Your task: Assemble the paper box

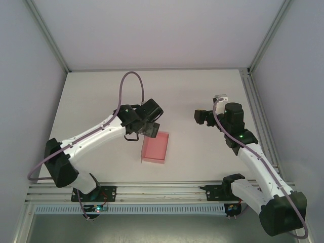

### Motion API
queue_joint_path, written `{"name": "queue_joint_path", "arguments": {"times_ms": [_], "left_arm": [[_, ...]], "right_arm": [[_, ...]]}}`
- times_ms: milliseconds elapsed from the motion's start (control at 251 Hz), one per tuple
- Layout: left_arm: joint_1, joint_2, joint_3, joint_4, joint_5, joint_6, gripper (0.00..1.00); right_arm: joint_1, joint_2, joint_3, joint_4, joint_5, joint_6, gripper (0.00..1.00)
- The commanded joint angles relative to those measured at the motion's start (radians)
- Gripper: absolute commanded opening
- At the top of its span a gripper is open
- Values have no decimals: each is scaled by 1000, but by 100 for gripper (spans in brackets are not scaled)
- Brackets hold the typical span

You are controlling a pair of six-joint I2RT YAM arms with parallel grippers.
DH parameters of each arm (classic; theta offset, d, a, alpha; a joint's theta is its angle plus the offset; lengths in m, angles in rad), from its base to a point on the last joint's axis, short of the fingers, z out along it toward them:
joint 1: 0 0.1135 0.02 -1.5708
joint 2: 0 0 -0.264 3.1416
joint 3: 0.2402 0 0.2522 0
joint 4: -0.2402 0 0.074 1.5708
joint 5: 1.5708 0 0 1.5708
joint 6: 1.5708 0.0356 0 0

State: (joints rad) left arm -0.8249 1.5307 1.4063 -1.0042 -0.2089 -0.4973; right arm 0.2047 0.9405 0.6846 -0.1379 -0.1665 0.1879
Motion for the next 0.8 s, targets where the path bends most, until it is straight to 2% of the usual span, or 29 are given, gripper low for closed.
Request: {"name": "queue_joint_path", "arguments": {"times_ms": [0, 20, 132, 227, 303, 427, 507, 611, 722, 798], "left_arm": [[-9, 21, 14, -12, 28, 12, 42], [-7, 21, 11, -4, 31, 26, 33], [2, 29, 35, 36, 64, 121, 0], [7, 34, 56, 94, 107, 334, 0], [17, 42, 54, 161, 77, 555, 0], [57, 88, 32, 167, 244, 1032, 0], [89, 148, 93, 94, 332, 1253, 0], [172, 259, 298, -96, 566, 1402, 0], [198, 391, 502, -225, 577, 1442, 0], [204, 433, 560, -261, 597, 1469, 4]], "right_arm": [[-10, -3, -14, 13, 0, 4, 98], [-10, -6, -14, 13, 2, 2, 98], [-10, -17, -15, 6, 9, -7, 98], [-10, -25, -21, 11, 5, -18, 98], [-11, -32, -30, 28, -21, -42, 98], [-10, -39, -46, 50, -140, -120, 98], [-11, -36, -53, 58, -196, -156, 98], [-10, -17, -57, 49, -310, -219, 98], [-8, 28, -63, 50, -445, -287, 98], [2, 60, -45, 26, -455, -327, 97]]}}
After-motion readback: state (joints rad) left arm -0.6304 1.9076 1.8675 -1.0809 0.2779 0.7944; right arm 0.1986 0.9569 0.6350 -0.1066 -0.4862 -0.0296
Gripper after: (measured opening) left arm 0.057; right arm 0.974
